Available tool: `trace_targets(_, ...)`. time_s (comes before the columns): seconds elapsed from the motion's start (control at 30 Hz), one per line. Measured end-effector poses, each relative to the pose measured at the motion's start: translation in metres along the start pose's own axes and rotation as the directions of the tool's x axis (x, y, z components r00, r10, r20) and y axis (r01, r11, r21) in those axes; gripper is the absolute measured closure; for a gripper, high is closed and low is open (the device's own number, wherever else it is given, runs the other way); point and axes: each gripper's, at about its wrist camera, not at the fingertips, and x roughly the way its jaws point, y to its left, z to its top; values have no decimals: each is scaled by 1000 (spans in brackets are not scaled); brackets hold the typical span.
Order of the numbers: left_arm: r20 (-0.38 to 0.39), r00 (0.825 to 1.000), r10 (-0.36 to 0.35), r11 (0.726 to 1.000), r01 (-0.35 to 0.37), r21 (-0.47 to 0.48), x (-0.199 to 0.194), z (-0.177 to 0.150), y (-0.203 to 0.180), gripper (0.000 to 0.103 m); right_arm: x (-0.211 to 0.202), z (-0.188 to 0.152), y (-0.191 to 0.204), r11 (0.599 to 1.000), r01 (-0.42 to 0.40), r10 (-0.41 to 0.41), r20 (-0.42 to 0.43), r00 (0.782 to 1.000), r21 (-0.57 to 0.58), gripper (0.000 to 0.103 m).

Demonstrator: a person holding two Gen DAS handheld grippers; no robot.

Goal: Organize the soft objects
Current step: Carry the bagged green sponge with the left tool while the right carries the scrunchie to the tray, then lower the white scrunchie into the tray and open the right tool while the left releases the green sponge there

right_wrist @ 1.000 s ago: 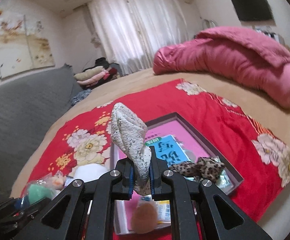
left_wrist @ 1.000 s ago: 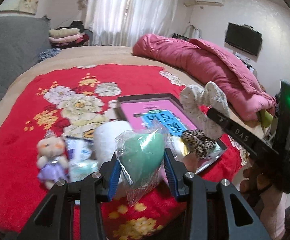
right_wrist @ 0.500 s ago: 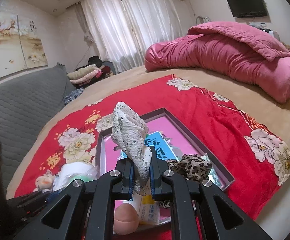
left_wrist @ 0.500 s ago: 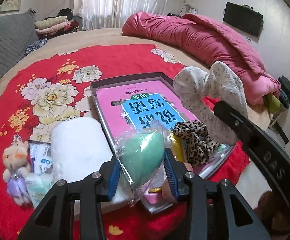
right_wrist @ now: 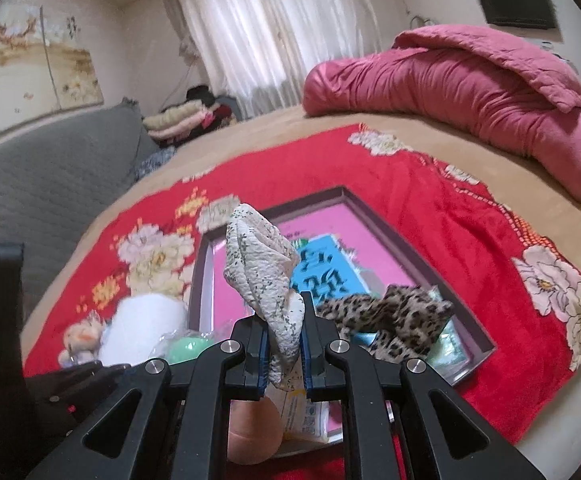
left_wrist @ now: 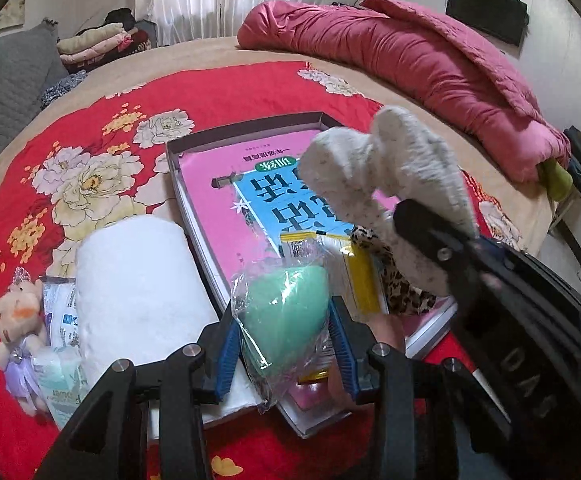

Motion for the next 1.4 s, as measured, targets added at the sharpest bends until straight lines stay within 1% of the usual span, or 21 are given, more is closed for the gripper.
trace_targets(0.27, 1, 999, 42, 997, -42, 58, 2, -3, -8, 60, 15, -6, 6, 999, 10, -12, -77, 997, -35, 88)
trace_targets(0.43, 2, 999, 42, 997, -42, 63, 2, -3, -8, 60, 21, -9, 6, 999, -20, 16, -111, 994, -34, 87)
trace_targets(0.47, 1, 999, 41, 997, -41, 63, 2, -3, -8, 60, 22, -10, 6, 999, -30, 27, -119, 993, -31, 82)
trace_targets(0.5, 1, 999, 41, 997, -41, 63, 1, -3, -8, 60, 23, -10, 6, 999, -43, 40, -129, 991, -24, 75)
trace_targets(0.57, -1, 999, 37, 998, -37, 57, 1, -3, -8, 60, 24, -11, 5, 998, -62, 60, -140, 988, -10, 70)
trace_targets(0.67, -2, 999, 32, 998, -31, 53, 1, -3, -6, 60, 25, -12, 6, 996, -84, 84, -142, 986, 5, 69)
trace_targets(0.73, -3, 1000, 31, 998, -31, 50, 0, -3, -6, 60, 24, -12, 6, 996, -90, 90, -140, 986, 6, 67)
trace_targets(0.77, -3, 1000, 28, 999, -27, 45, 0, -3, -5, 60, 24, -11, 7, 996, -92, 92, -139, 986, 7, 63)
trace_targets(0.83, -5, 1000, 17, 999, -16, 34, 0, -2, -4, 60, 23, -11, 6, 994, -108, 108, -131, 985, 14, 53)
trace_targets(0.87, -6, 1000, 14, 1000, -13, 28, 0, -2, -3, 60, 22, -10, 6, 992, -128, 130, -126, 983, 22, 47)
trace_targets(0.9, -6, 1000, 9, 1000, -9, 23, -1, -2, -2, 60, 21, -10, 6, 989, -142, 144, -121, 982, 29, 45)
trace_targets(1.0, -6, 1000, -1, 1000, 1, 11, -1, -1, -1, 60, 17, -9, 6, 986, -161, 163, -100, 981, 36, 44)
trace_targets(1.07, -7, 1000, -6, 1000, 6, 7, 0, -1, 0, 60, 14, -8, 6, 987, -159, 161, -82, 983, 34, 41)
trace_targets(1.17, -6, 1000, -6, 1000, 6, 8, 0, -1, 1, 60, 5, -5, 2, 988, -147, 149, -24, 989, 51, 38)
trace_targets(1.23, -5, 1000, -6, 1000, 6, 12, 0, -1, 0, 60, -3, -3, -5, 991, -111, 110, 23, 994, 74, 35)
trace_targets(1.3, -6, 1000, -10, 1000, 10, 14, 0, -1, 0, 60, -9, 0, -13, 994, -54, 49, 52, 997, 98, 33)
trace_targets(1.4, -6, 1000, -9, 1000, 9, 19, 0, -1, 0, 60, -10, 1, -28, 989, -9, 1, 56, 998, 150, 33)
